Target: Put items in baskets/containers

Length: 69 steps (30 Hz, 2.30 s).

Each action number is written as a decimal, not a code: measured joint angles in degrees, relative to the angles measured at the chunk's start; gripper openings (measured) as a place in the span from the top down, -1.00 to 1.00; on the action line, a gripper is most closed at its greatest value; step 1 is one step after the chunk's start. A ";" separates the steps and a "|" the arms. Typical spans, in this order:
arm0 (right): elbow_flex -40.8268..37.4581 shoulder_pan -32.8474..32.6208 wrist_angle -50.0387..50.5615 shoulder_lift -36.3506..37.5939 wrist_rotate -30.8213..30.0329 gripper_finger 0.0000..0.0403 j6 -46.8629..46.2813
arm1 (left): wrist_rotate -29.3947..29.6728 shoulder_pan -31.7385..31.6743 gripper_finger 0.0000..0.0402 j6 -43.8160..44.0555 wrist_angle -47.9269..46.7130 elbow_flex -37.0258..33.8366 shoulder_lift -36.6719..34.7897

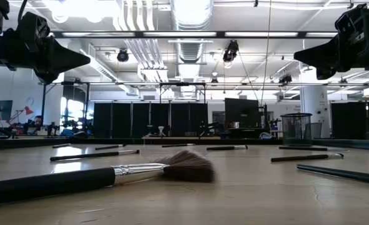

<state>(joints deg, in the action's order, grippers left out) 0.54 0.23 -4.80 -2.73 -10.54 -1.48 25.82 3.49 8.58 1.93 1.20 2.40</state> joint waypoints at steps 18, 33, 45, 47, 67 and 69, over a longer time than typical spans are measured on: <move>0.00 0.00 0.00 -0.01 0.01 0.96 0.00 | -0.02 0.00 1.00 -0.02 0.00 -0.01 0.01; 0.00 0.01 0.00 -0.01 -0.01 0.96 0.00 | -0.02 0.02 1.00 0.00 0.00 0.01 0.01; 0.00 0.02 -0.91 -0.01 -0.01 0.96 0.24 | -0.01 0.01 1.00 1.14 0.09 -0.01 0.00; 0.00 0.01 -2.91 -0.01 -0.01 0.96 0.86 | -0.01 0.02 1.00 2.15 0.79 -0.14 0.01; 0.04 0.15 -6.47 -2.48 -15.02 0.96 -6.01 | 2.11 -0.07 1.00 0.83 3.59 -0.69 0.01; 0.04 0.15 -6.36 -4.09 -16.45 0.96 -9.18 | 3.31 -0.07 1.00 0.89 3.58 -0.71 0.01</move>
<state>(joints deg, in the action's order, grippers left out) 0.58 0.38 -11.16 -6.83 -26.99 -10.66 29.13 3.42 9.47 5.52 0.49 2.42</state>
